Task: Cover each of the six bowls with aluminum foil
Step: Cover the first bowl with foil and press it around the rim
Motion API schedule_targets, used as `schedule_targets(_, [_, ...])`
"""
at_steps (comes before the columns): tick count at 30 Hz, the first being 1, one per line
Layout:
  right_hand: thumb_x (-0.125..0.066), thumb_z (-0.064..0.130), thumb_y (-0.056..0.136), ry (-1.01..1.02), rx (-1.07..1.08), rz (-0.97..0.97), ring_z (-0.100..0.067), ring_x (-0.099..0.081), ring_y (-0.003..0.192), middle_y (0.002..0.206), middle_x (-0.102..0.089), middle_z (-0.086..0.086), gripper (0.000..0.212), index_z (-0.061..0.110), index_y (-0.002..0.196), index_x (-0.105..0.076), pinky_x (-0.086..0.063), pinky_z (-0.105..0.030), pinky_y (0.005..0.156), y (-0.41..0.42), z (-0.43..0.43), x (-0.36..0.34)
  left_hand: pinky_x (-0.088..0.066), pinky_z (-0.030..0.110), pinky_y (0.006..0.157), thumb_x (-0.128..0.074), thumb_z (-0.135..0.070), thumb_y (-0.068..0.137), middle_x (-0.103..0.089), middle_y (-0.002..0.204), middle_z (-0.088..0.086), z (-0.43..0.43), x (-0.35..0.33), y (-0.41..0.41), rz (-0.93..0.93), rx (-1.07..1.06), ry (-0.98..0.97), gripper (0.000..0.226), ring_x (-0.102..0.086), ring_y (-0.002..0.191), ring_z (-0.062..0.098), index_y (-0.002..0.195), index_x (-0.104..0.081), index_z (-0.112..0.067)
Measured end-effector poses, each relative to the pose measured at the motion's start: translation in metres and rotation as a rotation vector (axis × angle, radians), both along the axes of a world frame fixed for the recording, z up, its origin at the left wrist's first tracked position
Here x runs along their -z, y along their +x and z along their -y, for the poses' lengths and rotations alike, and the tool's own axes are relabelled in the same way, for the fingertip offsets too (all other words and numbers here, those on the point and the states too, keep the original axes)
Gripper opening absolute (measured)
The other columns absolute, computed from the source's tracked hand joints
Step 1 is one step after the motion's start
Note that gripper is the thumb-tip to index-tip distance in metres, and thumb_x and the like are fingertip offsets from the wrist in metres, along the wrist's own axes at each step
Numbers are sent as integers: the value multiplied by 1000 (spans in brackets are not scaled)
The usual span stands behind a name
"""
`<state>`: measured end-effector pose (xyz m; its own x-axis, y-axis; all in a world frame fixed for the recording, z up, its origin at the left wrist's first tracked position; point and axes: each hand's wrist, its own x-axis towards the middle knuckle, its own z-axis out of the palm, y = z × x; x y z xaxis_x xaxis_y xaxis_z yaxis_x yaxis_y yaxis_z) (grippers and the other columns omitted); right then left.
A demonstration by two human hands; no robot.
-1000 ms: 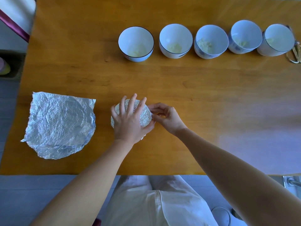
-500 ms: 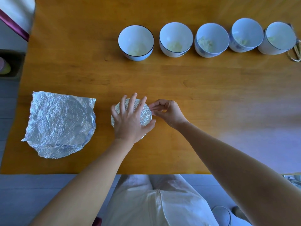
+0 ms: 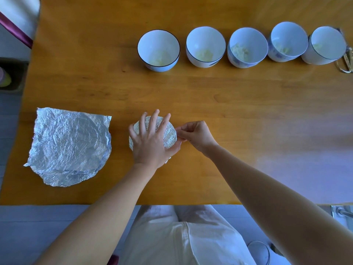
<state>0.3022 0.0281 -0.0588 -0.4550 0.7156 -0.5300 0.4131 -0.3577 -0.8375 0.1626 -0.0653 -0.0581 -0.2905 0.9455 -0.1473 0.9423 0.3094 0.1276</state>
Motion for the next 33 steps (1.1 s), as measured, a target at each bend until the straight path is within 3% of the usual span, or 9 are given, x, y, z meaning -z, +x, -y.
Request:
schedule_targets(5, [-53, 7, 89, -104, 22, 2, -20, -69, 77, 89, -73, -22, 25, -6, 90, -74, -58, -28, 70, -4, 1, -15, -25, 60, 105, -18, -87, 77, -29, 161, 0, 0, -1, 2, -19, -25, -22, 92, -25, 146, 32, 153, -30, -37])
schedule_targets(7, [-55, 18, 85, -69, -28, 80, -22, -59, 69, 80, -69, -24, 30, -9, 79, -68, -57, -42, 70, -8, 4, -19, -24, 60, 105, -15, -88, 77, -27, 162, 0, -1, -2, 3, -18, -44, -33, 93, -23, 147, 32, 154, -29, -37])
schedule_targets(8, [-56, 21, 83, -33, -68, 127, -21, -49, 63, 69, -60, -24, 33, -9, 70, -60, -50, -44, 62, -10, 6, -21, -24, 60, 105, -14, -88, 76, -26, 162, 0, -1, -3, 3, -17, -58, -37, 94, -23, 147, 31, 154, -28, -37])
schedule_targets(11, [-57, 17, 90, 36, -136, 178, -12, -26, 51, 48, -35, 2, 37, -4, 60, -48, -25, -26, 48, -15, 12, -30, -24, 60, 105, -14, -85, 73, -25, 162, 0, -2, -5, 4, -24, -82, -48, 95, -21, 147, 32, 154, -26, -36])
schedule_targets(13, [-58, 18, 91, 83, -149, 200, -10, -24, 47, 48, -34, 4, 40, -12, 65, -51, -21, -23, 44, -17, 13, -31, -25, 59, 105, -14, -84, 71, -25, 162, 0, -2, -5, 4, -28, -86, -54, 97, -22, 146, 32, 154, -26, -35])
schedule_targets(19, [-60, 10, 88, 176, -105, 272, -15, -39, 58, 63, -52, -12, 24, -12, 84, -67, -32, -27, 51, -23, 10, -22, -30, 57, 102, -19, -89, 68, -30, 160, 1, -3, -3, 4, -21, -118, -48, 110, -28, 144, 31, 157, -19, -25])
schedule_targets(23, [-60, 11, 87, 185, -132, 319, -16, -42, 68, 83, -64, -30, 24, -11, 92, -68, -36, -29, 59, -27, 1, -19, -29, 57, 106, -31, -90, 68, -34, 159, 7, -1, -8, 4, 115, -193, 42, 119, -29, 146, 29, 157, -19, -12])
schedule_targets(29, [-61, 18, 92, 194, -182, 305, -17, -61, 84, 93, -73, -10, 21, 10, 105, -75, -49, -30, 74, -38, -19, -21, -26, 55, 113, -36, -89, 71, -24, 162, 15, 22, -6, 12, 204, -235, 93, 120, -23, 148, 34, 156, -20, -6])
schedule_targets(33, [-62, 22, 93, 220, -263, 289, -12, -55, 81, 87, -67, -2, 20, 12, 104, -75, -40, -23, 69, -45, -22, -15, -28, 54, 107, -34, -88, 73, -39, 150, 19, 39, -8, 15, 150, -283, 118, 117, -38, 133, 39, 151, -31, -1])
